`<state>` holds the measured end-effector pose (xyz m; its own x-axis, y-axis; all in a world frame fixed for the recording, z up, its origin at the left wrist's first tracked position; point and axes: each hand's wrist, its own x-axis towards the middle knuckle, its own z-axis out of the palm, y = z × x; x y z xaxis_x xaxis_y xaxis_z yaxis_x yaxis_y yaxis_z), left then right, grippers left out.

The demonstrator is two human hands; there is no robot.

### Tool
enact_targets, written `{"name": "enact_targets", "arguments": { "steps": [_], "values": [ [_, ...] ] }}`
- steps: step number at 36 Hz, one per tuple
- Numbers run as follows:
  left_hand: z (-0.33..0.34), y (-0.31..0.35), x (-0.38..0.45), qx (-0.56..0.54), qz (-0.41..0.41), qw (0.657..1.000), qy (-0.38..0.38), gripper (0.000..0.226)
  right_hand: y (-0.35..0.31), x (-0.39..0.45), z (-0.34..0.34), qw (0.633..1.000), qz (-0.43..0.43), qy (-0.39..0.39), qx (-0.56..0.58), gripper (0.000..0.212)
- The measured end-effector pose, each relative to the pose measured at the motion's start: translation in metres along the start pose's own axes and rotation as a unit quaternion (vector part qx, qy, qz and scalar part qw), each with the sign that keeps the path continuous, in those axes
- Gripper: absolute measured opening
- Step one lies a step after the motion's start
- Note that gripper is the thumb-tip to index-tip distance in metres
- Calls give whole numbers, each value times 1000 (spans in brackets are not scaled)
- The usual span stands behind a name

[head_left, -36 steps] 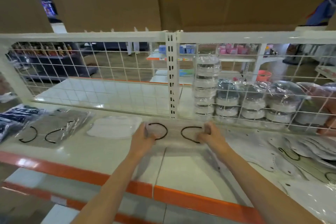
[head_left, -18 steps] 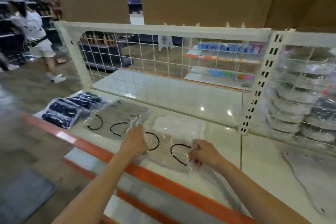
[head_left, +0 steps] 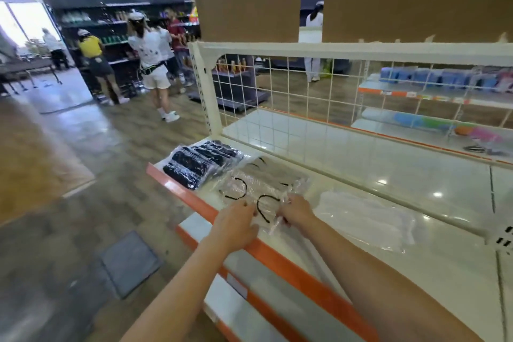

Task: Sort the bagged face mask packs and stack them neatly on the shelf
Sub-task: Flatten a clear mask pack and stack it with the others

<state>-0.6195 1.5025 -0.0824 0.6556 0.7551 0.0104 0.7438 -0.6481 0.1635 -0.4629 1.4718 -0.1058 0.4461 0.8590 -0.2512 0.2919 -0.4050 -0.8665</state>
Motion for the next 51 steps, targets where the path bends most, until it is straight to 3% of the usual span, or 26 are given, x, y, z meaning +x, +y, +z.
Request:
{"name": "enact_targets", "arguments": {
  "steps": [3, 7, 11, 12, 15, 20, 23, 28, 36, 47, 51],
  "values": [
    [-4, -9, -1, 22, -10, 1000, -16, 32, -13, 11, 15, 999, 13, -21, -45, 33],
    [-6, -12, 2, 28, -17, 998, -46, 35, -14, 14, 24, 998, 8, 7, -57, 33],
    [-1, 0, 8, 24, 2, 998, -54, 36, 0, 9, 12, 996, -12, 28, -78, 13],
    [1, 5, 11, 24, 13, 998, -53, 35, 6, 8, 5, 992, -26, 31, -121, 20],
    [11, 28, 26, 27, 56, 996, -66, 33, 19, -2, -25, 958, -74, 29, -277, 40],
    [32, 94, 49, 75, 145, 983, -83, 35, 55, -30, -83, 887, -96, 62, -446, 44],
    [48, 143, 59, 57, 202, 974, -85, 32, 79, -59, -124, 867, -75, 83, -485, 41],
    [67, 235, 52, 11, 290, 955, -67, 29, 122, -119, -188, 846, -6, 136, -516, 41],
    [81, 364, 10, -34, 390, 916, -85, 31, 191, -215, -273, 849, 122, 200, -474, 38],
    [106, 488, -54, -139, 383, 902, -142, 28, 281, -331, -366, 852, 215, 244, -410, 36],
    [116, 517, -74, -161, 357, 905, -165, 26, 316, -366, -395, 828, 268, 274, -410, 37]
  ]
}}
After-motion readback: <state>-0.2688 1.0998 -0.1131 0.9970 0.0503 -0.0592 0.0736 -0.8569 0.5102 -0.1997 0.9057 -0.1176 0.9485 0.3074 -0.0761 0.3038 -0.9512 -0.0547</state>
